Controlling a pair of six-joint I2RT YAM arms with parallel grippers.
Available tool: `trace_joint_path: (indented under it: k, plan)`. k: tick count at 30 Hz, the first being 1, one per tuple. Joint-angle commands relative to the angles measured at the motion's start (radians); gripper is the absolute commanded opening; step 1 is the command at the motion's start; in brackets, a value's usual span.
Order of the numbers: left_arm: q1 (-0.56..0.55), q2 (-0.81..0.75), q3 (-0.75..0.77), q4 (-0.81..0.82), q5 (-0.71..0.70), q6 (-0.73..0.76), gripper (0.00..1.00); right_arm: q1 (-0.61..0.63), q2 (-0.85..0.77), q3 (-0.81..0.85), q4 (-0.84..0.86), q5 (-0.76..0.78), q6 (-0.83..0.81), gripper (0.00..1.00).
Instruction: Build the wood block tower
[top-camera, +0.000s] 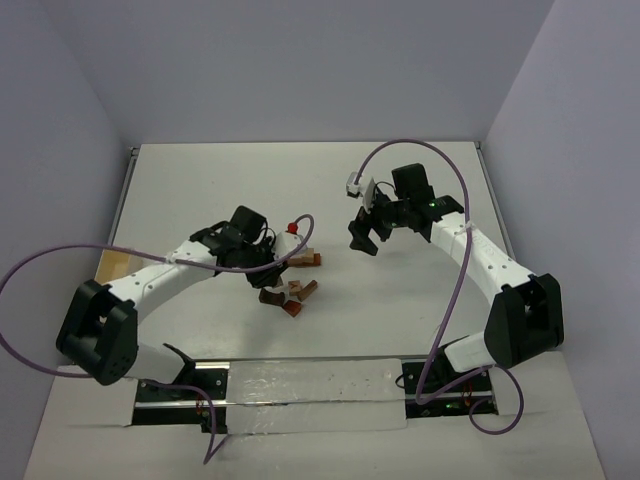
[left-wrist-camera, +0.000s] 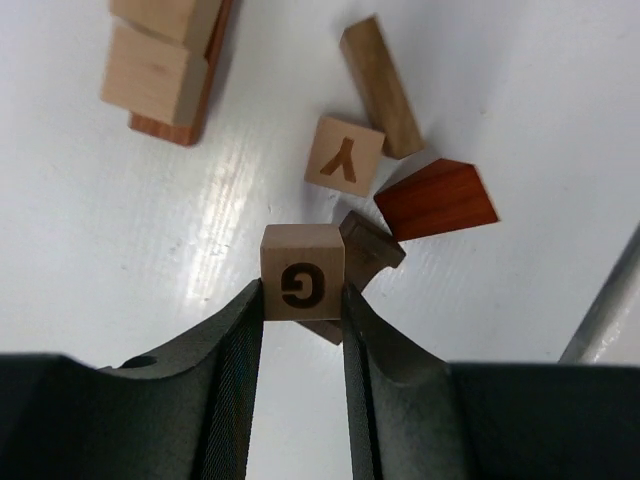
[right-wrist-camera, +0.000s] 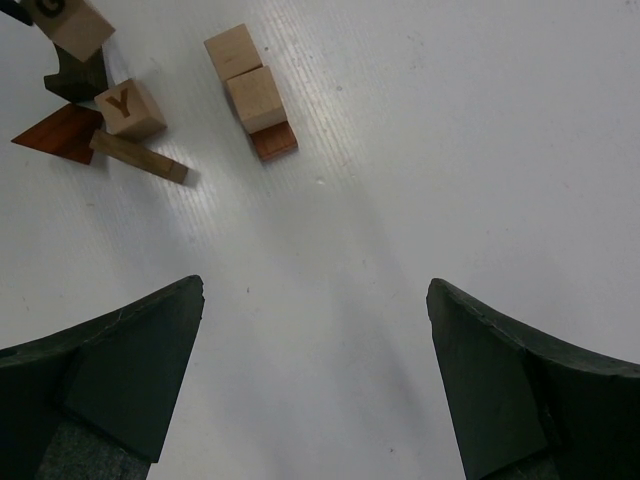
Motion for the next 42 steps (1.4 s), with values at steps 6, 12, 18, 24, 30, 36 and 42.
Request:
trace_joint_path:
  k: [6, 12, 18, 24, 30, 36, 42]
  plan:
    - [-0.005, 0.011, 0.197, -0.168, 0.168, 0.222, 0.18, -0.025, -0.002, 0.025, 0.01, 0.003, -0.005, 0.99]
    - [-0.002, 0.141, 0.329, -0.232, 0.15, 0.305, 0.17, -0.077, -0.001, 0.055, -0.029, -0.01, -0.021, 0.99]
    - [0.003, 0.217, 0.401, -0.242, 0.118, 0.328, 0.15, -0.094, 0.001, 0.04, -0.026, -0.014, -0.033, 0.99]
    - [0.004, 0.275, 0.45, -0.252, 0.094, 0.34, 0.16, -0.098, 0.017, 0.043, -0.025, -0.018, -0.036, 0.99]
    - [0.007, 0.311, 0.482, -0.254, 0.084, 0.356, 0.18, -0.107, 0.02, 0.044, -0.022, -0.024, -0.04, 0.99]
    - [0.007, 0.342, 0.51, -0.251, 0.074, 0.372, 0.2, -0.114, 0.02, 0.04, -0.017, -0.026, -0.038, 0.99]
    - [0.007, 0.368, 0.526, -0.247, 0.076, 0.386, 0.22, -0.121, 0.023, 0.042, -0.015, -0.027, -0.035, 0.99]
